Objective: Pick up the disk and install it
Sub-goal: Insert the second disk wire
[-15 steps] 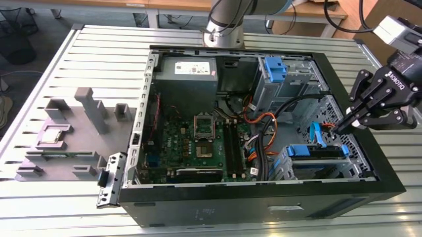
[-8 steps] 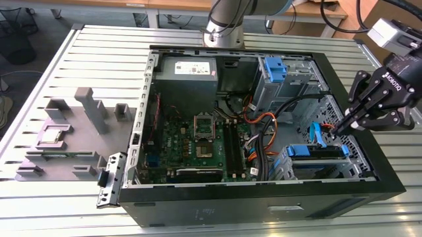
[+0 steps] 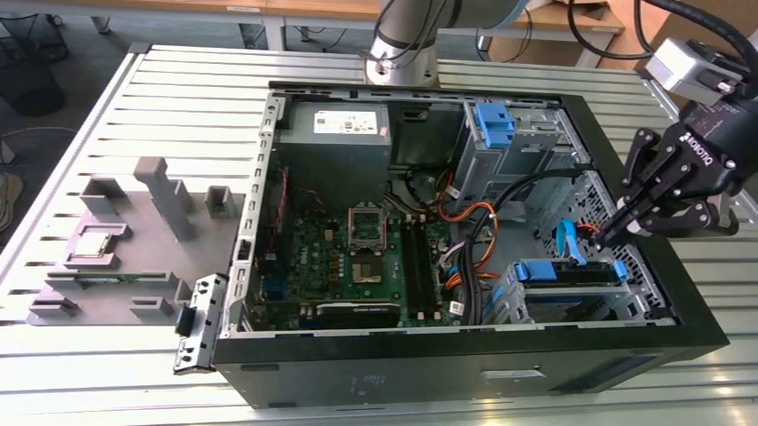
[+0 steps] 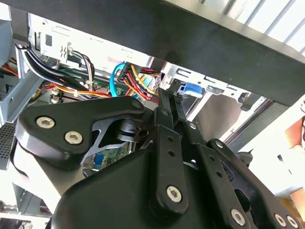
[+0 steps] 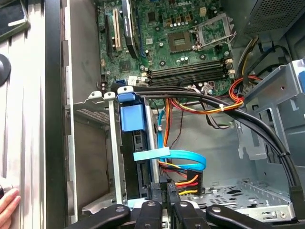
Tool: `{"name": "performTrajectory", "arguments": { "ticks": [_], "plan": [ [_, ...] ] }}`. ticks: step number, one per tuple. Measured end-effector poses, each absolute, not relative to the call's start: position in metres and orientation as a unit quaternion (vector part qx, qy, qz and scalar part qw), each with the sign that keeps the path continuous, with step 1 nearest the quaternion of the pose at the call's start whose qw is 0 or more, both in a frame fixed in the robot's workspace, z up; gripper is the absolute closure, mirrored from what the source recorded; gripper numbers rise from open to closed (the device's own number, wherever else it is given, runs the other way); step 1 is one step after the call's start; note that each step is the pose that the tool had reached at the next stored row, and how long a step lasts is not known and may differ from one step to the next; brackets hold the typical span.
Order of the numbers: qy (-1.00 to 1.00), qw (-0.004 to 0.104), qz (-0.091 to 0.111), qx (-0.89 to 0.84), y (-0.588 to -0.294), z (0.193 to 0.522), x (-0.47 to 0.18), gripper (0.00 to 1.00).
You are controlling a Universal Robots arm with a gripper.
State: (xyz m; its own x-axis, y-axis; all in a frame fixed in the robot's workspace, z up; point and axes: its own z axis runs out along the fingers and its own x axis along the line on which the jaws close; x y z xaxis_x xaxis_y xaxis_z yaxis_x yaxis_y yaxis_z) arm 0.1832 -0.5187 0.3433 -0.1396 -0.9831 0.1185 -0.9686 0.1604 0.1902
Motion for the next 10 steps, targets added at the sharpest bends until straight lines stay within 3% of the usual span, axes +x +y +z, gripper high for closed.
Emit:
{"name": "performTrajectory", "arguments": {
  "ticks": [10],
  "plan": [
    [-0.755,0.081,-0.014,0.651,-0.5193,0.3433,0.1750,0.83]
  ]
}}
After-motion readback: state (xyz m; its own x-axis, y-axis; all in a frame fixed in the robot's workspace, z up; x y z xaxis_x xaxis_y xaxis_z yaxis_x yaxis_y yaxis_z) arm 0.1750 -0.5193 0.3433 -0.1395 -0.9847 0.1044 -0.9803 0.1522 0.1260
